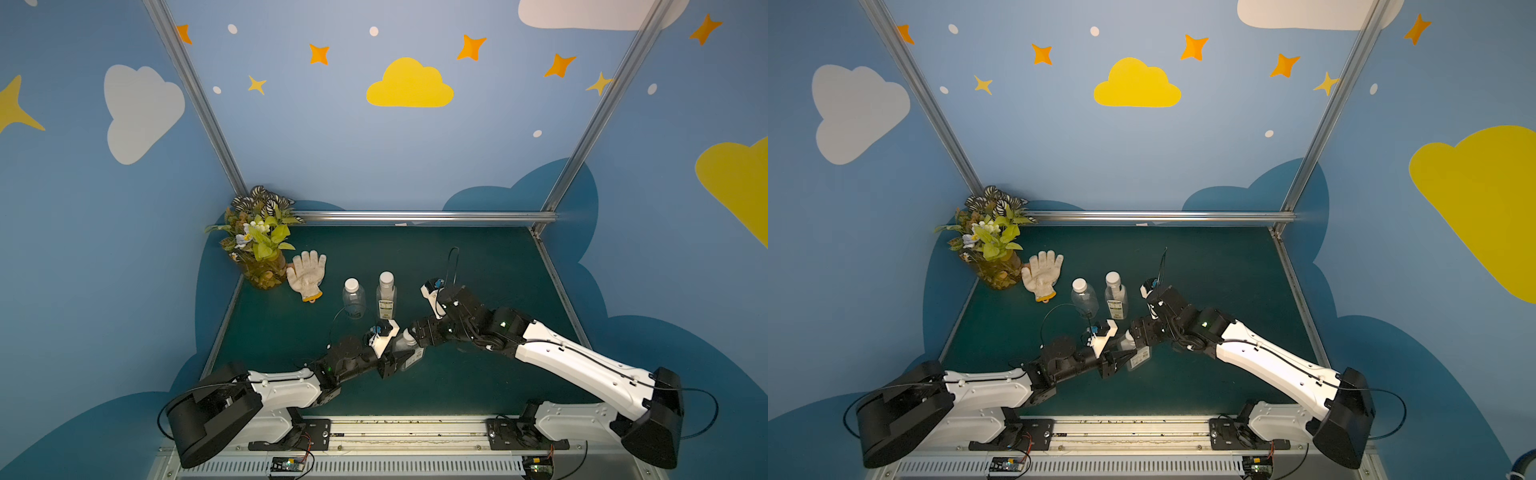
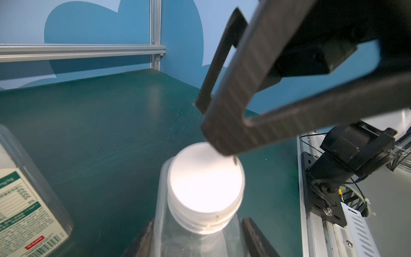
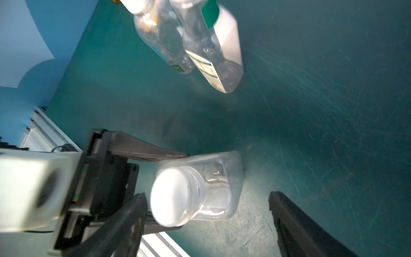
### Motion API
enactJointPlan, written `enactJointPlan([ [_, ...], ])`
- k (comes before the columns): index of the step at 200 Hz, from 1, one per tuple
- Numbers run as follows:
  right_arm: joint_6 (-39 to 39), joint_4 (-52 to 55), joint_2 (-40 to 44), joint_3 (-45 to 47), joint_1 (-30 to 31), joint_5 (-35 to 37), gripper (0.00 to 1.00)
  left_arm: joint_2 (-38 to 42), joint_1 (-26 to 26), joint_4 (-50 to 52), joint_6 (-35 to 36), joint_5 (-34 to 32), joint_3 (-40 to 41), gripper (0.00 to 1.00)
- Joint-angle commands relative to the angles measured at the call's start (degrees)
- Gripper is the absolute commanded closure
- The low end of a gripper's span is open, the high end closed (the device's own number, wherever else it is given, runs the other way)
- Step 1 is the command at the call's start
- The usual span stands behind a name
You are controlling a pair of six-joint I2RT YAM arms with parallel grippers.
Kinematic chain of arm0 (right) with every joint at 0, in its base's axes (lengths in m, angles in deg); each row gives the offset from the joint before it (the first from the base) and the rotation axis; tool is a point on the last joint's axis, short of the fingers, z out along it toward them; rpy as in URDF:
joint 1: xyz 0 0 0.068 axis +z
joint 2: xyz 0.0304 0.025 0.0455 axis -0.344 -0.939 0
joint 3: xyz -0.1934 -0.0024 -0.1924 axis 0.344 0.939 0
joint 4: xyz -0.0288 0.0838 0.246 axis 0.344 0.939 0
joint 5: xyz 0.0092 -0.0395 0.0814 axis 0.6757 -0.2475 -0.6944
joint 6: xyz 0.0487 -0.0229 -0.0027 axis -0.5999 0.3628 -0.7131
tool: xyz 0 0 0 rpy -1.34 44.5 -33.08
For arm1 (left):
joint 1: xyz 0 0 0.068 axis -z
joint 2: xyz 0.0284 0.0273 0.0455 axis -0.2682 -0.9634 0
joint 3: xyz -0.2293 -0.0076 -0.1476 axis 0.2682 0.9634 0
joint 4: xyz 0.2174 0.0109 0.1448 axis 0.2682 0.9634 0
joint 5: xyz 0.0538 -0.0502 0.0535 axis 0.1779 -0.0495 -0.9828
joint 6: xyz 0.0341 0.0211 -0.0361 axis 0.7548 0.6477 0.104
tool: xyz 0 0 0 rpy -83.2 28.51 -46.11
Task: Screw on the bottle caps
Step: Screw the bottle cap onto the plastic bottle.
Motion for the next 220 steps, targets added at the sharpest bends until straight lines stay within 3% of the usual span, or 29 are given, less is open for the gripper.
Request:
enactJointPlan([
  [1,-2.0,6.1,-2.6,0.6,-0.5,-1.6,0.09,-0.1,0.2,3.2,0.0,0.2,-0.1,0.90],
  [51,-0.8,8.0,-3.8,0.7,-2.8,-4.6,0.10,0.2,0.1,3.3,-0.1,0.1,0.0,0.90],
  [108,-4.1,5.8,1.0,-2.8,-3.7,-7.9,0.09,0.3,0.0,3.6,0.2,0.0,0.1,0.90],
  [150,-5.5,1.6,3.8,1.9,-4.0,-8.4,0.09,0.1,0.1,3.3,0.2,0.1,0.0,0.90],
  [201,-8.5,4.7,-0.7,5.0,-6.6,-11.5,0.09,-0.1,0.2,3.2,0.1,0.2,0.1,0.90],
  [220,-4.1,8.0,-2.8,3.1,-8.5,-16.0,0.09,0.0,0.0,3.2,0.0,0.0,0.1,0.90],
])
